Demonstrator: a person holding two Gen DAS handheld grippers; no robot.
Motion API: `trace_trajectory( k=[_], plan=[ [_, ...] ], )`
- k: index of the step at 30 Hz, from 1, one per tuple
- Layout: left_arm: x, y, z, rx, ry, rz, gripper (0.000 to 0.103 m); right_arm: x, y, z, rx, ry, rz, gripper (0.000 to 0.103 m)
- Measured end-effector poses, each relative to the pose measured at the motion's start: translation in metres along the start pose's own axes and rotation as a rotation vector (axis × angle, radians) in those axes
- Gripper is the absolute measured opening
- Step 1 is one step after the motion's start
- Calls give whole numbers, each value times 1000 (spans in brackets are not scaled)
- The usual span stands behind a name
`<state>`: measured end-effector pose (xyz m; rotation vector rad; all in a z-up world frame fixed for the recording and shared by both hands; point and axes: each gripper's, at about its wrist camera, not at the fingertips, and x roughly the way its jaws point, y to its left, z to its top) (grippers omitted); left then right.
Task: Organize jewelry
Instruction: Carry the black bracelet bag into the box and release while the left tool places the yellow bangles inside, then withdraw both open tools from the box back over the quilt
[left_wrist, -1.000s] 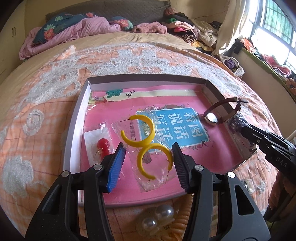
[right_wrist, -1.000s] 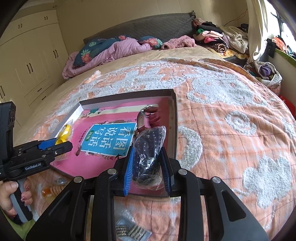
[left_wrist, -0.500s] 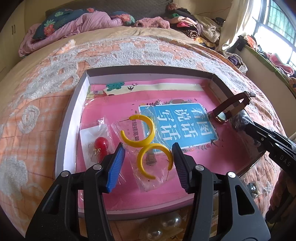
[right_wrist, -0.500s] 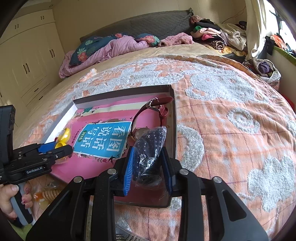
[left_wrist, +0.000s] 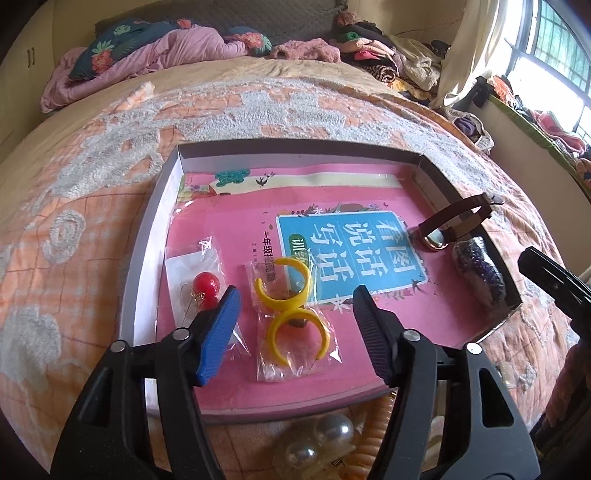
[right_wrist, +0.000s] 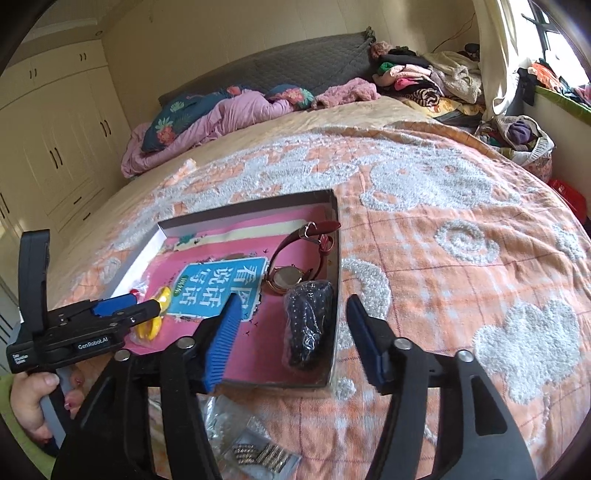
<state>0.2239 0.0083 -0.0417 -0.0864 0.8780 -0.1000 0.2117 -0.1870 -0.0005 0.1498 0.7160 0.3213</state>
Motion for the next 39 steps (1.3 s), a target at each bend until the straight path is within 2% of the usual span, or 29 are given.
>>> trace_trajectory(
  k=[3,7,9,14,39],
  plan=[
    [-8,-1,0,-2,-12,0,63,-12,1,0,5,-20,6,74],
    [-20,-2,0,-17,-32,15,74,-24,3,0,10,-34,15,76],
    [-26,-3,-1,-22,-40,16,84,-30,4,-1,11,-41,9,85],
    [-42,-3,-3,-37,-52,24,93,-41,7,-1,2,-62,0,86],
    [-96,-4,-20,-49,-115,10,93,-93,34,1,-48,-132,45,86]
  ],
)
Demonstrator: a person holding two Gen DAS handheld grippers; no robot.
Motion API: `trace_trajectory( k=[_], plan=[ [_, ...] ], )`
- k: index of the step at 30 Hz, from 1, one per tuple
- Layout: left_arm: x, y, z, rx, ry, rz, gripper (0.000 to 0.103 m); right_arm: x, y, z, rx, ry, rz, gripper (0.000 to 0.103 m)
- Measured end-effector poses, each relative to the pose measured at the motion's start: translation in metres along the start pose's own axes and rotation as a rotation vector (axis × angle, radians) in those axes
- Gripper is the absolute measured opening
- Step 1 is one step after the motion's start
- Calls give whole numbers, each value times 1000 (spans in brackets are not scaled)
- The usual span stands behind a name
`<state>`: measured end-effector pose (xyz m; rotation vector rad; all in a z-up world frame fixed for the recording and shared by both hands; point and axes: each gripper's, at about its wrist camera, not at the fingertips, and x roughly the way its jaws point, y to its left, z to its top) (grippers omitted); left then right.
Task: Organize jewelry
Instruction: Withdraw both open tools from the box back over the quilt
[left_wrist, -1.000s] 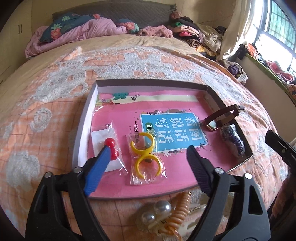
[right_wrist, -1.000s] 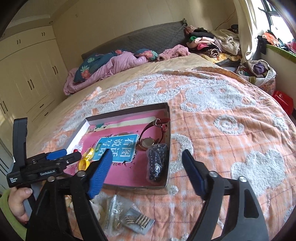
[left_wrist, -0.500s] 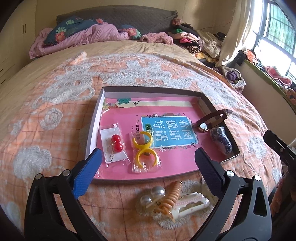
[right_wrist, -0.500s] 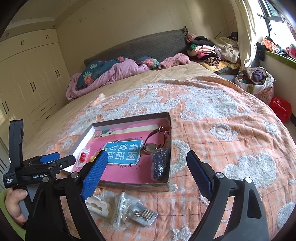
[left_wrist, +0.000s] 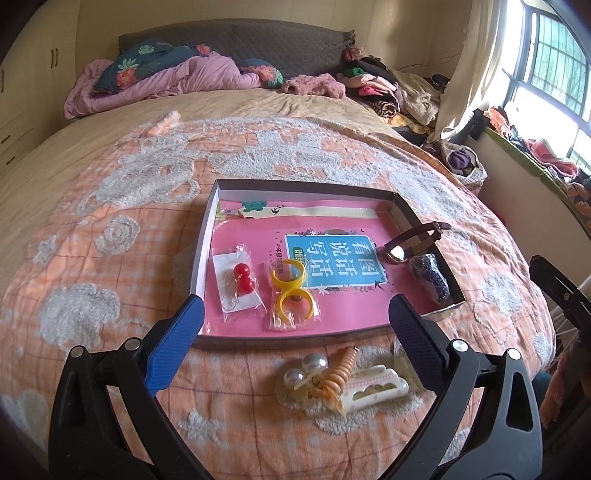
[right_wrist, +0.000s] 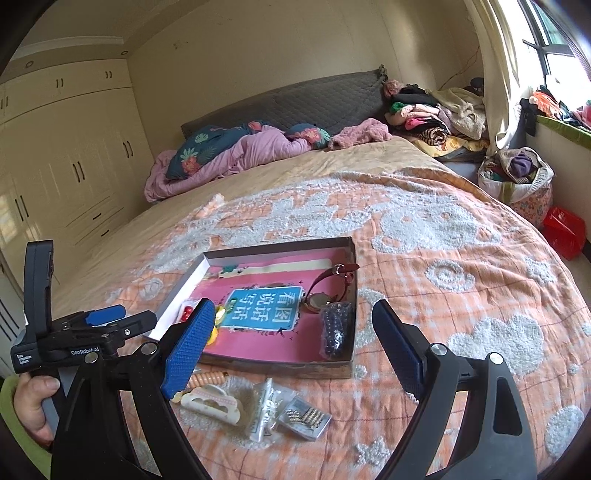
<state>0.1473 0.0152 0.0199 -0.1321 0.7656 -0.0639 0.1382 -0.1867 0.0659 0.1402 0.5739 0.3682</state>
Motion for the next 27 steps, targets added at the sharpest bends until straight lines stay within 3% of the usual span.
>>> trace_trajectory(
  k=[27],
  plan=[
    [-24,11,-42,4,30,-13,93,-16,30,-26,-96,69,50,86]
  ],
)
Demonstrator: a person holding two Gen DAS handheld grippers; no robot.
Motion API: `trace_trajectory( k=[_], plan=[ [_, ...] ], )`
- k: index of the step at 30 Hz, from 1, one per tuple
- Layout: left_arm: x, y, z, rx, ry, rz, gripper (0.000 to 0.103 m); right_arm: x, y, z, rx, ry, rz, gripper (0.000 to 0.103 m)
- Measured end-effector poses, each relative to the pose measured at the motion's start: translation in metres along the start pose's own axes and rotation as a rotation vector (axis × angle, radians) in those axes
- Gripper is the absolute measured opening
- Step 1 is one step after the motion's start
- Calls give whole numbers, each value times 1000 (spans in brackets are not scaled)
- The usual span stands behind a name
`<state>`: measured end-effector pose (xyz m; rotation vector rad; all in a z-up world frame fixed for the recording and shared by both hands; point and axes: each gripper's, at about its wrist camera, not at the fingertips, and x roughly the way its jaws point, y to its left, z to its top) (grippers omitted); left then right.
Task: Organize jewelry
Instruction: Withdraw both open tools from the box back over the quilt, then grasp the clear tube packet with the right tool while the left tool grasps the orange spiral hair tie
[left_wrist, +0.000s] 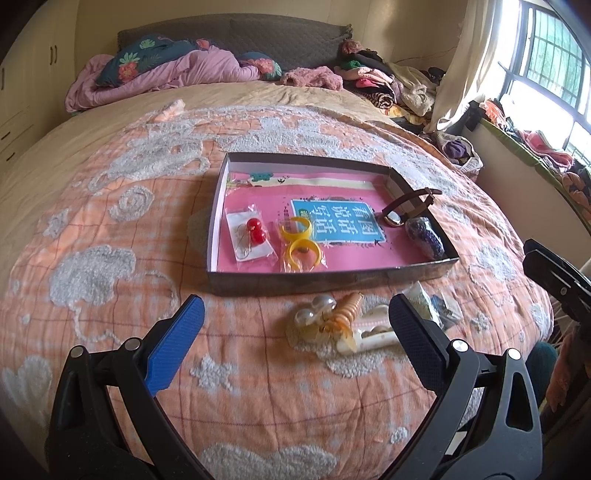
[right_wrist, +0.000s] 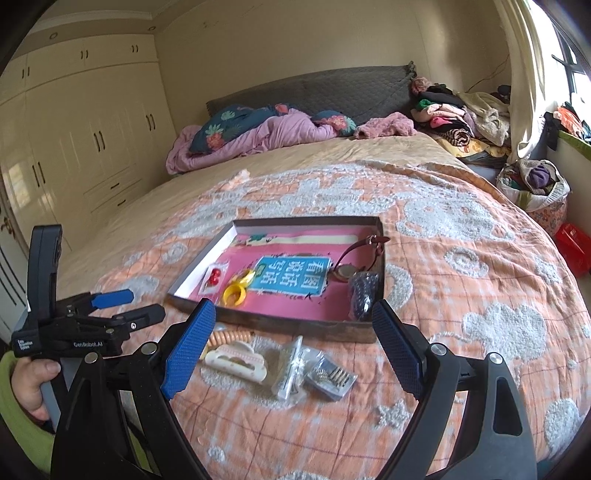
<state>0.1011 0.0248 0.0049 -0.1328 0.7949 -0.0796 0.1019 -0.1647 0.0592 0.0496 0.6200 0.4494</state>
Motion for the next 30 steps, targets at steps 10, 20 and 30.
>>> trace_trajectory(
  k=[10,20,30],
  plan=[
    [-3,-2,-19,19,24,-12,93,5,8,-21,-30,78,33,77],
    [-5,-7,-36,47,50,-31,84,15,15,-37,-46,162,78,50],
    [5,-13,-47,64,93,-73,46,33,17,-52,-47,235,81,32]
  ],
)
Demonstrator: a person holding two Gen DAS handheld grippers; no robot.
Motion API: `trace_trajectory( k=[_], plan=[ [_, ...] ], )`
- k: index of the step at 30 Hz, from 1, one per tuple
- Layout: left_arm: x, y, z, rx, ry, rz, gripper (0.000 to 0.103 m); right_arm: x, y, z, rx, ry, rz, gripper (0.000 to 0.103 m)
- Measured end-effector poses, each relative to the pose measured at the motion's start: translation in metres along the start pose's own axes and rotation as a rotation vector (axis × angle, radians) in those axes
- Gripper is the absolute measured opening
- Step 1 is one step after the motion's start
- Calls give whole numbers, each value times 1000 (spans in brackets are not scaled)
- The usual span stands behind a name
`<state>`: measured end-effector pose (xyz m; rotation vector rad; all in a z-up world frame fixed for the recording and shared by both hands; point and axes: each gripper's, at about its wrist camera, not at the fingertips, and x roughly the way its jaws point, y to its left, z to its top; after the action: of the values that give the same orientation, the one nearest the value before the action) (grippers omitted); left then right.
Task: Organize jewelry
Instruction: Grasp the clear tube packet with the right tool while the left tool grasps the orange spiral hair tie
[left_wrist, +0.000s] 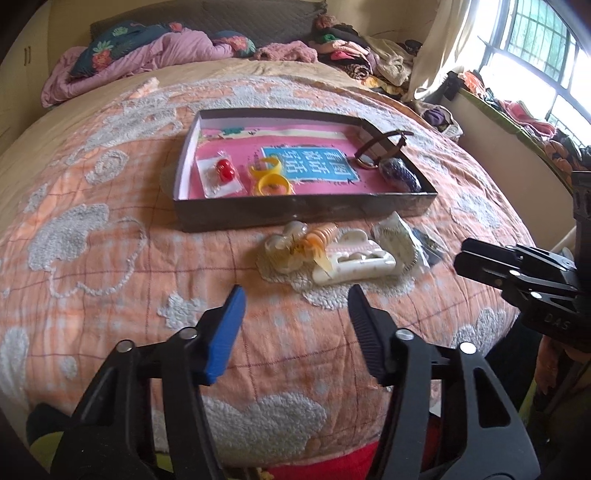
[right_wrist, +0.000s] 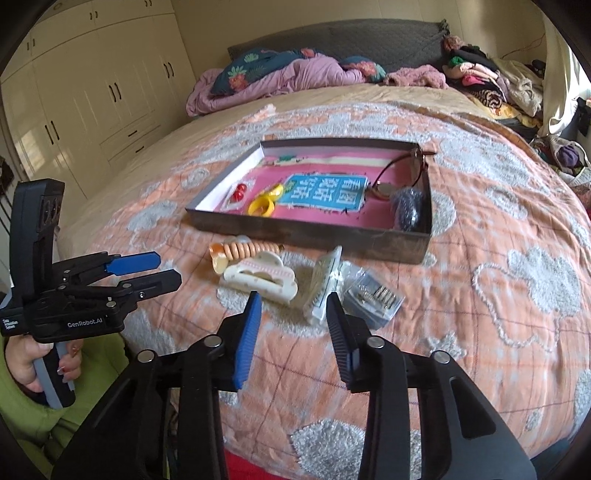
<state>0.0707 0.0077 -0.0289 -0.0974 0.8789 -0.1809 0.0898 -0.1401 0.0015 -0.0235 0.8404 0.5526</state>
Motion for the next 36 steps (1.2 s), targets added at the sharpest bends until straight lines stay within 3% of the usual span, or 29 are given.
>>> trace_trajectory(
  k=[3,15,29,32,36],
  plan=[
    [6,0,-1,-5,14,-11,42,9,-3,-3,4,19,-14,28],
    [27,-1,4,-13,48,-45,42,39,-12,-7,37,67,-52,28],
    [49,2,22,-47,61,-112,42,60,-18,3,56,63,-78,30],
    [53,3,24,-62,67,-119,35,64,-20,6,54,63,-79,31],
    [56,7,27,-80,67,-121,34,69,-21,8,51,68,-74,33]
  ],
)
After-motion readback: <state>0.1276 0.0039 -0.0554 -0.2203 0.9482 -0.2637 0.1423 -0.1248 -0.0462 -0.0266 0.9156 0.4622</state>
